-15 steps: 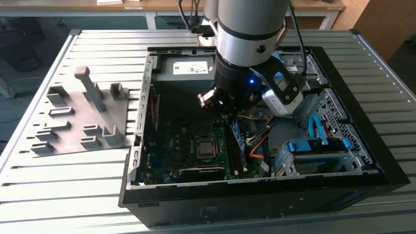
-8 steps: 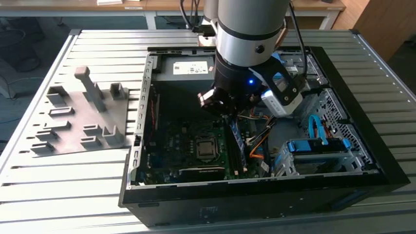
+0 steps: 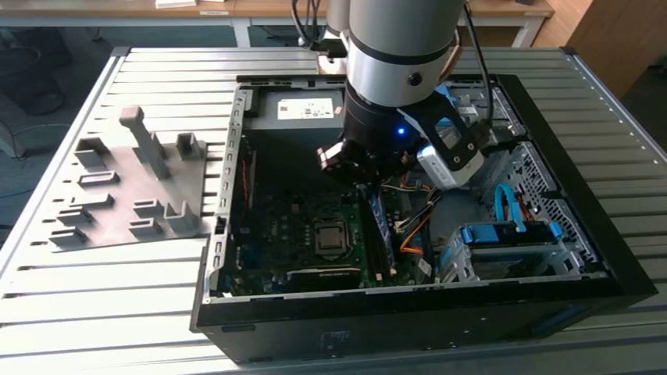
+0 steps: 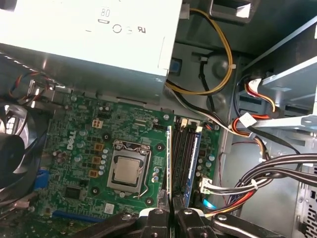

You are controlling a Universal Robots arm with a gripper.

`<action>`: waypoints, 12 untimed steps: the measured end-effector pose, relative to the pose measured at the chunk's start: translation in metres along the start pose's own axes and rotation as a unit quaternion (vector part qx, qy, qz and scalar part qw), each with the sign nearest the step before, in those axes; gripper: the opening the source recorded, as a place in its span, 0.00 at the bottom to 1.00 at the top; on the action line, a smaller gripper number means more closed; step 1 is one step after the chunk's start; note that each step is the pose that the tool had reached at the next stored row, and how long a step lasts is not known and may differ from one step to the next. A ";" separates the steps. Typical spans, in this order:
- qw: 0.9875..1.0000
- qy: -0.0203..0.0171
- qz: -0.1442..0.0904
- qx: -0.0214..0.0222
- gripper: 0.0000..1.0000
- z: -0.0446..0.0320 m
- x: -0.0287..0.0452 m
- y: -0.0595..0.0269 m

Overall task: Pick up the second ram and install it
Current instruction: 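Insert the second ram into the second slot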

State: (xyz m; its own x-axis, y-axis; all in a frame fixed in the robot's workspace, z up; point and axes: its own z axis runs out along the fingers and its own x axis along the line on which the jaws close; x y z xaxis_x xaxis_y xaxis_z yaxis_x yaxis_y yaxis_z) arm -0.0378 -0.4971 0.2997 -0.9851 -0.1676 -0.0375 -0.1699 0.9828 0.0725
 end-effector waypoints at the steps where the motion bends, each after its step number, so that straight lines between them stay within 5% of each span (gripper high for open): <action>1: 1.000 0.000 0.002 0.000 0.14 0.0000 0.0000 0.0000; 12: 1.000 -0.002 0.025 0.001 0.14 0.0001 0.0000 0.0000</action>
State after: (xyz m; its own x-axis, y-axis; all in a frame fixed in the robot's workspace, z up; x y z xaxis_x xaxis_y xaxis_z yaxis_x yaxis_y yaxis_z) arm -0.0378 -0.4971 0.2995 -0.9924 -0.1174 -0.0374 -0.1199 0.9901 0.0724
